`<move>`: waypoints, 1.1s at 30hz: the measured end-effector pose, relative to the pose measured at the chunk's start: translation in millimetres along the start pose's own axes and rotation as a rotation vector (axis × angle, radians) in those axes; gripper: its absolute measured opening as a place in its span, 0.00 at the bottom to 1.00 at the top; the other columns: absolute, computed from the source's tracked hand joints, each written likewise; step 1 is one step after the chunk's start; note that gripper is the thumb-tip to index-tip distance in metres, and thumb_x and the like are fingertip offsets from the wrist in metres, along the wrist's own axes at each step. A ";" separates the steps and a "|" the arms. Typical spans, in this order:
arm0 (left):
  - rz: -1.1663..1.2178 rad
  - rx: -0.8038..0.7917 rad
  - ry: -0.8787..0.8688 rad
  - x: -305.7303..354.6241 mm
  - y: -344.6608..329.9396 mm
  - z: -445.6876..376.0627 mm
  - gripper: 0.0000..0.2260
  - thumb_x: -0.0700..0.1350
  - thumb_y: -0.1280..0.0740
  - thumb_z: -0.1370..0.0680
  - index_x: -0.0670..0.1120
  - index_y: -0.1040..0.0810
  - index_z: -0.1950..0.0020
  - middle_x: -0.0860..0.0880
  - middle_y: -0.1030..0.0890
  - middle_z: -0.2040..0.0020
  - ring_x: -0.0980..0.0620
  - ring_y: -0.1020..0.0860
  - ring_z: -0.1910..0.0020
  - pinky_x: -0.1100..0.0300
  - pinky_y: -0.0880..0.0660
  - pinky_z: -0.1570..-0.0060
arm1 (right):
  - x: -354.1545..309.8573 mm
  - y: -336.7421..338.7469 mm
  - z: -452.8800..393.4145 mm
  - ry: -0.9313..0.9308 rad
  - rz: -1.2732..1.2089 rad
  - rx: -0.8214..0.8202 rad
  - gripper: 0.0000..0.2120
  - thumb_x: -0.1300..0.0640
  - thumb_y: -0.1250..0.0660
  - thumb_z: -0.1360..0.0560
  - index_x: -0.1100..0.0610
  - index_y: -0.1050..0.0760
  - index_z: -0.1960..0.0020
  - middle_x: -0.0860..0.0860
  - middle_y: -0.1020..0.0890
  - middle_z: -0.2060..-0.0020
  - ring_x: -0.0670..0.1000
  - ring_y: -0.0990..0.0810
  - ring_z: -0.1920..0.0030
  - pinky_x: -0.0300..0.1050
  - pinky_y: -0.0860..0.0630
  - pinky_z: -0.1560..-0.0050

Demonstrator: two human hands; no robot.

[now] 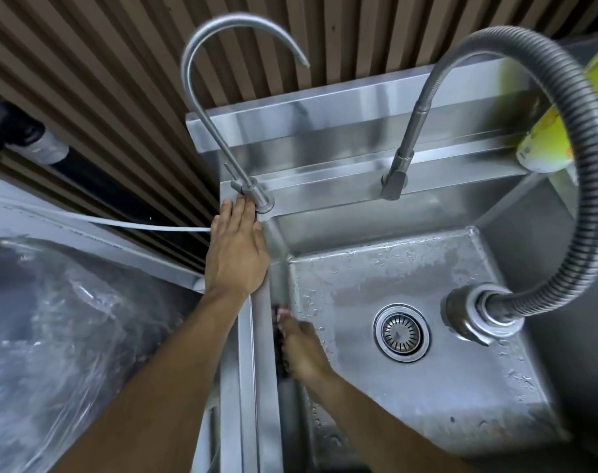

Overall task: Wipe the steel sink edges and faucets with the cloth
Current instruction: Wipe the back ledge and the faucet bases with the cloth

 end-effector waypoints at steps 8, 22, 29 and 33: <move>0.005 -0.015 -0.015 0.7 0.9 2.1 0.23 0.47 0.50 0.13 0.44 0.41 0.17 0.47 0.43 0.17 0.47 0.50 0.17 0.51 0.55 0.18 | -93.5 -9.6 7.3 0.162 -0.183 -0.022 0.27 0.34 0.50 0.16 0.45 0.27 0.26 0.46 0.21 0.32 0.45 0.24 0.34 0.43 0.29 0.32; -0.174 -0.193 -0.042 13.7 -3.5 109.8 0.28 0.53 0.58 0.15 0.47 0.58 0.16 0.50 0.59 0.15 0.49 0.66 0.18 0.50 0.65 0.20 | 11.8 -20.7 98.6 -0.142 -0.020 -0.031 0.30 0.35 0.55 0.15 0.48 0.37 0.19 0.51 0.34 0.21 0.55 0.35 0.22 0.54 0.39 0.22; -0.167 -0.191 -0.022 17.9 -2.9 182.9 0.29 0.56 0.58 0.16 0.49 0.58 0.16 0.52 0.59 0.16 0.51 0.67 0.19 0.53 0.68 0.21 | 70.2 -4.5 143.7 -0.222 0.374 -0.077 0.23 0.54 0.58 0.11 0.61 0.32 0.26 0.61 0.26 0.28 0.60 0.27 0.28 0.48 0.31 0.37; -0.171 -0.170 0.006 18.7 -5.4 202.8 0.30 0.56 0.59 0.16 0.48 0.54 0.15 0.51 0.55 0.16 0.50 0.64 0.18 0.52 0.67 0.21 | 70.6 18.8 187.6 -0.226 0.802 -0.385 0.18 0.61 0.50 0.14 0.66 0.30 0.29 0.67 0.24 0.33 0.65 0.24 0.35 0.50 0.30 0.53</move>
Point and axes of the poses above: each hand's wrist, its own z-axis away from the middle knuckle, its own y-axis out of the back of the hand, x = y × z, the point moved 9 cm from there along -z, towards the middle knuckle
